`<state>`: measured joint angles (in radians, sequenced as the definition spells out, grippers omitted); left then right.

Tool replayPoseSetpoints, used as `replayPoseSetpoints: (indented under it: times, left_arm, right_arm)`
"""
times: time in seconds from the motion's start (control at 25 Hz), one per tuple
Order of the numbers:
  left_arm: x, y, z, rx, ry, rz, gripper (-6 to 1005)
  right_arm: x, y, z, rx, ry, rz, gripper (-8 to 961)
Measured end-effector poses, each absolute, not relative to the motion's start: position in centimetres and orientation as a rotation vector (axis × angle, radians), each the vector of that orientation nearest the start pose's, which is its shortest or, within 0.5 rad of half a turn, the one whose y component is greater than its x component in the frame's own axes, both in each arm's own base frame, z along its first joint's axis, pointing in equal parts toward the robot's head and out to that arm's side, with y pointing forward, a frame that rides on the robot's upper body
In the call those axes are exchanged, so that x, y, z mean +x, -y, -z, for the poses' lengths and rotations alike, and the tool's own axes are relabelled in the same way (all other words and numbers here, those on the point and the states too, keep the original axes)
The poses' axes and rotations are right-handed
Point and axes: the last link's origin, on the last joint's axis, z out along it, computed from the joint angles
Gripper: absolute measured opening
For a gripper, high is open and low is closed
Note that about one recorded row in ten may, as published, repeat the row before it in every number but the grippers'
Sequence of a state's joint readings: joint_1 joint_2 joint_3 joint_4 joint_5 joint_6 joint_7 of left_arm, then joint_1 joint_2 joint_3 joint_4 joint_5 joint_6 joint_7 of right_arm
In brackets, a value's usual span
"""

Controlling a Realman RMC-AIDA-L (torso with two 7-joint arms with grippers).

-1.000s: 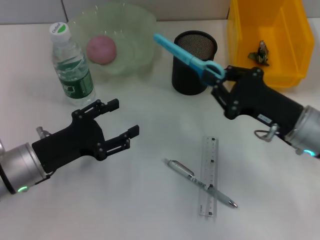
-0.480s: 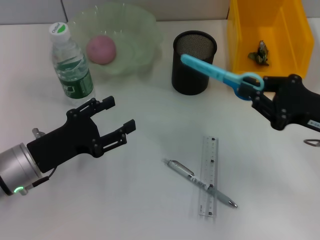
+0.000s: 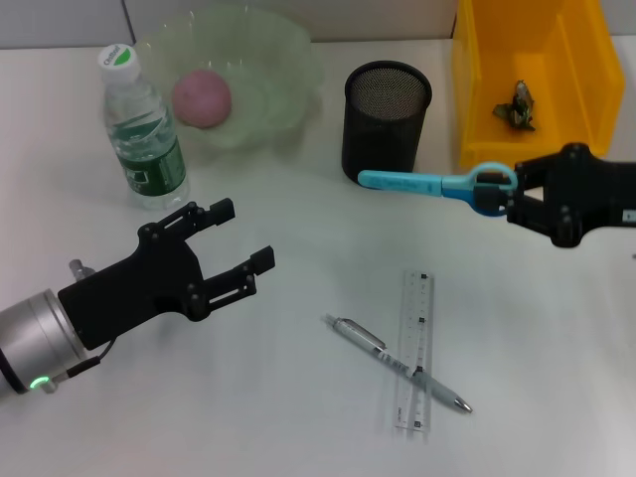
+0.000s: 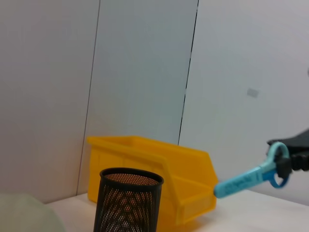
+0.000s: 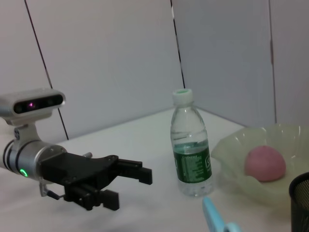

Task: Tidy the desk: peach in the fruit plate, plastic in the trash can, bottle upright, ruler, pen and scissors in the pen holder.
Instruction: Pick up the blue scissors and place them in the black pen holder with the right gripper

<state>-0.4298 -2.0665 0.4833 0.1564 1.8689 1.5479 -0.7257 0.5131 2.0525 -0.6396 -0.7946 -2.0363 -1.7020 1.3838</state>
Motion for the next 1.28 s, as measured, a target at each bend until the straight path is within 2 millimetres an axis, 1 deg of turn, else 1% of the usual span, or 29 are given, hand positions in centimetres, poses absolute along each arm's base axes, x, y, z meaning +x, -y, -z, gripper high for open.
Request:
replayPoseSetpoints:
  times: [0.12, 0.28, 0.56, 0.84, 1.28]
  left_arm:
    - [-29.9, -26.5, 4.7, -2.447, 0.480, 0.964, 800]
    - [-30.0, -26.3, 4.7, -2.446, 0.481, 0.969, 800]
    - [-30.0, -26.2, 4.8, -2.444, 0.478, 0.971, 800]
    - [-29.9, -25.9, 5.3, -2.440, 0.501, 0.978, 800]
    - [-29.9, -25.4, 5.7, -2.429, 0.514, 0.986, 800]
  right_arm:
    - [24.6, -33.5, -4.2, -2.791, -0.452, -0.642, 80]
    - [24.1, -33.9, -4.4, -2.792, -0.439, -0.637, 80]
    - [24.6, -34.1, -4.7, -2.741, -0.448, -0.619, 80]
    - [25.2, -35.7, -5.2, -2.634, -0.478, -0.560, 80]
    - [25.0, -37.1, -5.6, -2.544, -0.489, -0.520, 81]
